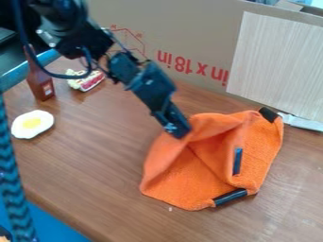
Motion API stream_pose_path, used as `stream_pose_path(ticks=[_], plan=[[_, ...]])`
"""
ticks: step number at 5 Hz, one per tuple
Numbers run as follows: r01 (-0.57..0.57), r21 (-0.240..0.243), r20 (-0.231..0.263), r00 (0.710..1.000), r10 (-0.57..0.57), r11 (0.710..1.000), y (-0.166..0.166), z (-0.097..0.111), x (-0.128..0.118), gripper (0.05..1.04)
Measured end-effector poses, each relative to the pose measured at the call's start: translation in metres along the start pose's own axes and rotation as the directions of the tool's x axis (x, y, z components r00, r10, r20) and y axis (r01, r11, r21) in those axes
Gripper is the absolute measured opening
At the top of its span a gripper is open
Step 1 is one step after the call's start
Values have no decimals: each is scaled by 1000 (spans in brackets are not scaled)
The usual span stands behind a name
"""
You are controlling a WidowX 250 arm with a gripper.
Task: Unfold the cloth from right to left
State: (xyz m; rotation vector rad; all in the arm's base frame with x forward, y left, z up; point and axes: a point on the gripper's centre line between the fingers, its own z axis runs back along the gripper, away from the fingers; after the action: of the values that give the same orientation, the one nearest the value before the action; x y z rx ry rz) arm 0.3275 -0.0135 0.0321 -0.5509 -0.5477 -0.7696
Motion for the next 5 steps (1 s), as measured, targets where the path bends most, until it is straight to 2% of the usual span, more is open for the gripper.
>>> stream_pose_path(ticks=[1, 2, 3, 4, 5], plan=[[45, -2, -14, 999, -45, 999, 14, 35, -36, 80], [88, -24, -25, 996, -89, 996, 28, 63, -65, 80], [128, -59, -17, 992, -129, 990, 31, 83, -78, 80], [167, -87, -9, 986, -169, 982, 28, 94, -88, 110], [233, -91, -21, 971, -236, 968, 27, 94, -92, 297]])
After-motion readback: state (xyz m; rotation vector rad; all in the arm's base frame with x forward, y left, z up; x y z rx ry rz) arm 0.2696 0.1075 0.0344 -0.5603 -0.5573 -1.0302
